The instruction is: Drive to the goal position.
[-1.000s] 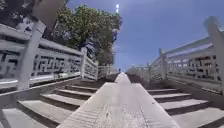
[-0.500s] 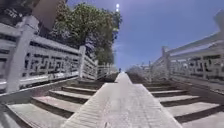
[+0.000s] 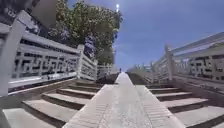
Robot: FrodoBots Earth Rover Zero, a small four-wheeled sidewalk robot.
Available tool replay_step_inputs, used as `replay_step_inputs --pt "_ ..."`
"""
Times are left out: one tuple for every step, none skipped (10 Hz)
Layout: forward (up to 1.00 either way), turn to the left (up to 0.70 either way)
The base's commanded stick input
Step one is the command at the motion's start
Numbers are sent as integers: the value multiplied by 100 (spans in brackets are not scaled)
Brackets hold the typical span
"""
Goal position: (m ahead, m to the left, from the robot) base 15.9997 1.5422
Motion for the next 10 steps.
replay_step_inputs --pt "45 0" --pt "45 0" --pt "45 0" --pt "45 0" --pt "45 0" --pt "45 0" --pt "45 -3" --pt "45 -19" --pt "45 -25" --pt "45 0"
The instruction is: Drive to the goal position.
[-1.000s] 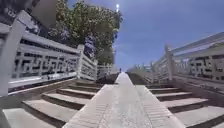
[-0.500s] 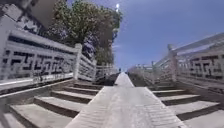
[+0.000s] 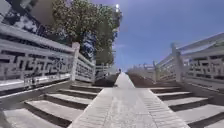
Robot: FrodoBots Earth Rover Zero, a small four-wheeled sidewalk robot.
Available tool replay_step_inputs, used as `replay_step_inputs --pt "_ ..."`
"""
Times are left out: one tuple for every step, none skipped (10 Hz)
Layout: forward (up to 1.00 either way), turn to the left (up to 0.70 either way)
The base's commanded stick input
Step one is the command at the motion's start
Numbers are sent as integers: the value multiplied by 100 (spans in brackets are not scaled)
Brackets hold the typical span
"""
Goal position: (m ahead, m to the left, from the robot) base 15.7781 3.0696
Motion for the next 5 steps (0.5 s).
replay_step_inputs --pt "45 0" --pt "45 -26" --pt "45 -6" --pt "45 0" --pt "45 0"
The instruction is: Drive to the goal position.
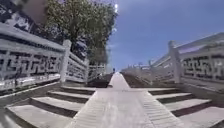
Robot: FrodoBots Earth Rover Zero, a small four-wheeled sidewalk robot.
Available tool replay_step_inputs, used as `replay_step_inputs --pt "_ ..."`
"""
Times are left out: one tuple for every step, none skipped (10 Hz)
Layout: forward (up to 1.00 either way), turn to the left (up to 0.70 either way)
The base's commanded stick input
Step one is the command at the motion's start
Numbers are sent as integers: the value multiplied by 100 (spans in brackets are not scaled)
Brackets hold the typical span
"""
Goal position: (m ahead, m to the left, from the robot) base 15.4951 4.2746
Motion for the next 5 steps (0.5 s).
replay_step_inputs --pt "45 0" --pt "45 0" --pt "45 -6" --pt "45 -27" --pt "45 -7"
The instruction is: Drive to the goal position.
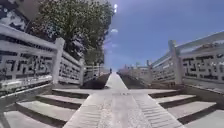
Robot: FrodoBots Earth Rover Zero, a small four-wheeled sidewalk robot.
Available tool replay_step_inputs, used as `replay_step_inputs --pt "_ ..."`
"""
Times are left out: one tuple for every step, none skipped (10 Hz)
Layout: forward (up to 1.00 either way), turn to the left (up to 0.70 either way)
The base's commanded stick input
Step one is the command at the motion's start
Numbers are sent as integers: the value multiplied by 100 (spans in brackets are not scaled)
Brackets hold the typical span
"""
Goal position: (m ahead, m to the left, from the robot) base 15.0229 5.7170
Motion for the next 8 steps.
replay_step_inputs --pt "45 0" --pt "45 0" --pt "45 0" --pt "45 0" --pt "45 0" --pt "45 0" --pt "45 0" --pt "45 0"
